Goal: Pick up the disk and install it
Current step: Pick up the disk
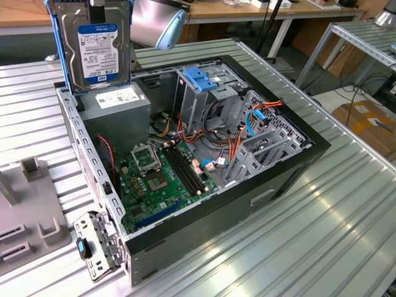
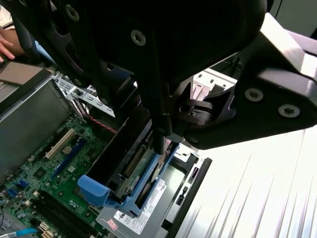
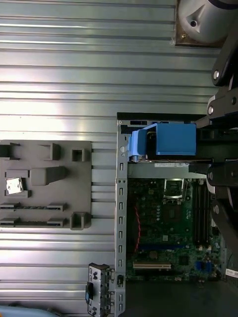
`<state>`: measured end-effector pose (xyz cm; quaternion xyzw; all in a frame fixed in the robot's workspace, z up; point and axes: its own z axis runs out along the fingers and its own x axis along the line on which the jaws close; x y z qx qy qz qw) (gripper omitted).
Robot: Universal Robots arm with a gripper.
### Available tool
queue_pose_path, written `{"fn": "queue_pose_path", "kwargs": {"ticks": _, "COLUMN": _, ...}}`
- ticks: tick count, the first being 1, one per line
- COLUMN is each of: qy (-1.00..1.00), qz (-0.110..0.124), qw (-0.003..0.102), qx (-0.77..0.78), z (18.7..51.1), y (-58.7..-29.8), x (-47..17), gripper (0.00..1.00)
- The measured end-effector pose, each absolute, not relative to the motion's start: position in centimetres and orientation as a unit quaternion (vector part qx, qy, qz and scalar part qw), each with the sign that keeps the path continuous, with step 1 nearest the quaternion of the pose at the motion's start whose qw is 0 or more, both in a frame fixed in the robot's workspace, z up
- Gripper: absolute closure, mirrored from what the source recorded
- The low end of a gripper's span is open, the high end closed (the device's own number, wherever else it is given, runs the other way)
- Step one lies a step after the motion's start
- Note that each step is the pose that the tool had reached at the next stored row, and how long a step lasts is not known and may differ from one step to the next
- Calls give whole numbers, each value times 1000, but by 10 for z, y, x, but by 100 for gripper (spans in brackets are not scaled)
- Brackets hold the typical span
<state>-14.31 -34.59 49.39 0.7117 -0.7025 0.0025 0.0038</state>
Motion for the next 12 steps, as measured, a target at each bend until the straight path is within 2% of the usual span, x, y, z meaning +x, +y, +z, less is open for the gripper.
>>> {"fn": "queue_pose_path", "kwargs": {"ticks": 12, "qy": -702, "qz": 2, "qw": 4, "qx": 712, "z": 494, "y": -346, "x": -119, "gripper": 65}}
